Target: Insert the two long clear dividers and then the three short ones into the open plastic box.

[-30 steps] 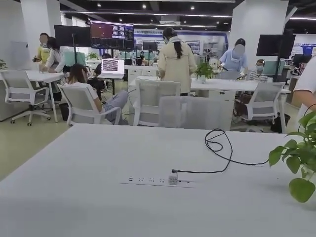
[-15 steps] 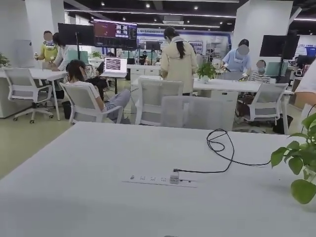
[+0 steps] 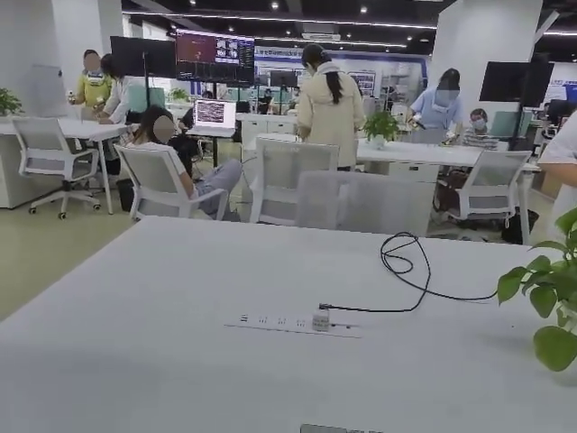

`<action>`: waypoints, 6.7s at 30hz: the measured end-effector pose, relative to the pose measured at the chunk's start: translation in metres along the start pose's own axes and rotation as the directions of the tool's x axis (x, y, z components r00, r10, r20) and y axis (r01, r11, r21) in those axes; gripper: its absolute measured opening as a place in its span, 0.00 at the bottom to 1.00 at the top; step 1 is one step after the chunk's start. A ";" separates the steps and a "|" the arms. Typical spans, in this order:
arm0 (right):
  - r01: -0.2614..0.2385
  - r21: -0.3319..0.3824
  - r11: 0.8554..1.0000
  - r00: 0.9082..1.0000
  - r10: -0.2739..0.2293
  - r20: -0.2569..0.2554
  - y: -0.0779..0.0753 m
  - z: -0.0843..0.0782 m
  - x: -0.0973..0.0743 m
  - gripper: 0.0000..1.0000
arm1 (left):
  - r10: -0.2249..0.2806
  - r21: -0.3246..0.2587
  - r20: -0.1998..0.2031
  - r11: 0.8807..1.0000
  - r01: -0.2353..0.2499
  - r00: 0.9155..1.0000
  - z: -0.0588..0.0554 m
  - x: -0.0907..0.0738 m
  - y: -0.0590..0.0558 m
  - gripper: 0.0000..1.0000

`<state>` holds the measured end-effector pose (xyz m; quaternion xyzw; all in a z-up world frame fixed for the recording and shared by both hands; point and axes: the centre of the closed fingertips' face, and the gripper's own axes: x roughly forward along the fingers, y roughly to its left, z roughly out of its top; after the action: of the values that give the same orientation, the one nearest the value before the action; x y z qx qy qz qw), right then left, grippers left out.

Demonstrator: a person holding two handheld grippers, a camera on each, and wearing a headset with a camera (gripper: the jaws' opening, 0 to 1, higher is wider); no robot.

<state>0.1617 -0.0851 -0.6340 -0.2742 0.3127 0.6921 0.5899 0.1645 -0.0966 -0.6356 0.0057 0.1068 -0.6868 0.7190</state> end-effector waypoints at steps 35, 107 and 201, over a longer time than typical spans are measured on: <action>0.030 -0.023 0.999 0.999 -0.030 0.011 -0.004 0.008 0.004 0.03 | 0.077 -0.046 -0.055 0.996 -0.080 0.995 -0.022 -0.013 0.001 0.10; 0.146 0.100 0.984 0.989 -0.145 -0.021 -0.131 -0.071 0.093 0.03 | 0.338 -0.109 -0.204 0.925 -0.365 0.919 -0.100 -0.075 0.053 0.92; 0.214 0.134 0.968 0.976 -0.217 0.007 -0.125 -0.069 0.081 0.28 | 0.338 -0.127 -0.218 0.921 -0.369 0.916 -0.104 -0.080 0.053 0.97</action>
<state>0.2739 -0.0713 -0.7540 -0.2592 0.3197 0.6045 0.6820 0.1991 0.0016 -0.7321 0.0315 0.2292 -0.5300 0.8158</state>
